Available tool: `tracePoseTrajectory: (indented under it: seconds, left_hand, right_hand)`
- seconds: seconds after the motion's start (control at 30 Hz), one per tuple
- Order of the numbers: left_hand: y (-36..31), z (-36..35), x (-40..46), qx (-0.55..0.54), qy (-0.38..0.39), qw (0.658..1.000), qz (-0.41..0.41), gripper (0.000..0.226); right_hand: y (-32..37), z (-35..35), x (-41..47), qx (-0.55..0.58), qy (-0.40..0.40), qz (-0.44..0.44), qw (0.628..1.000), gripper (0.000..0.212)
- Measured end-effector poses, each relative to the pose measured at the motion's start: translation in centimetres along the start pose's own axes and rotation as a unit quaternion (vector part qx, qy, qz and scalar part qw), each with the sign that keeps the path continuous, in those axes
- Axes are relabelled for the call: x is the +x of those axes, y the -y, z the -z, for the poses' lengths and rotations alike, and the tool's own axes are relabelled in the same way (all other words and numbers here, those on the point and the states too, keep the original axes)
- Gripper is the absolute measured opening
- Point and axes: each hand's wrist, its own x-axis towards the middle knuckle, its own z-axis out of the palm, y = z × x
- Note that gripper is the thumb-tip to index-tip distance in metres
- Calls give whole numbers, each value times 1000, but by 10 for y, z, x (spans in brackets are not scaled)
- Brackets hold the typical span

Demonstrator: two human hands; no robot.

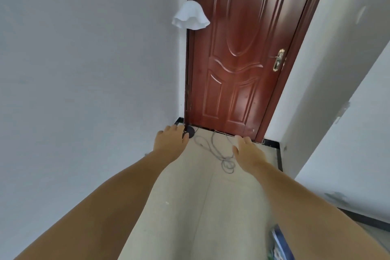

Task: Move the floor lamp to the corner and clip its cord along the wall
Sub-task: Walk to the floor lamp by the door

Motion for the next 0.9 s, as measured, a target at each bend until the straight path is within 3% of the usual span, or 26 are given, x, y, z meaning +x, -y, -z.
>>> tracePoseTrajectory:
  seconds: [0.2, 0.7, 0.9]
  left_hand:
    - [34, -60, 148, -6, 7, 999, 43, 42]
    - [52, -200, 525, -73, 99, 991, 49, 35]
    - [66, -260, 652, -66, 97, 987, 111, 43]
  right_hand:
    - [-2, -23, 162, 16, 9, 45, 999, 36]
    - [-55, -64, 543, 39, 72, 1, 997, 42]
    - [-75, -90, 699, 26, 100, 57, 993, 45]
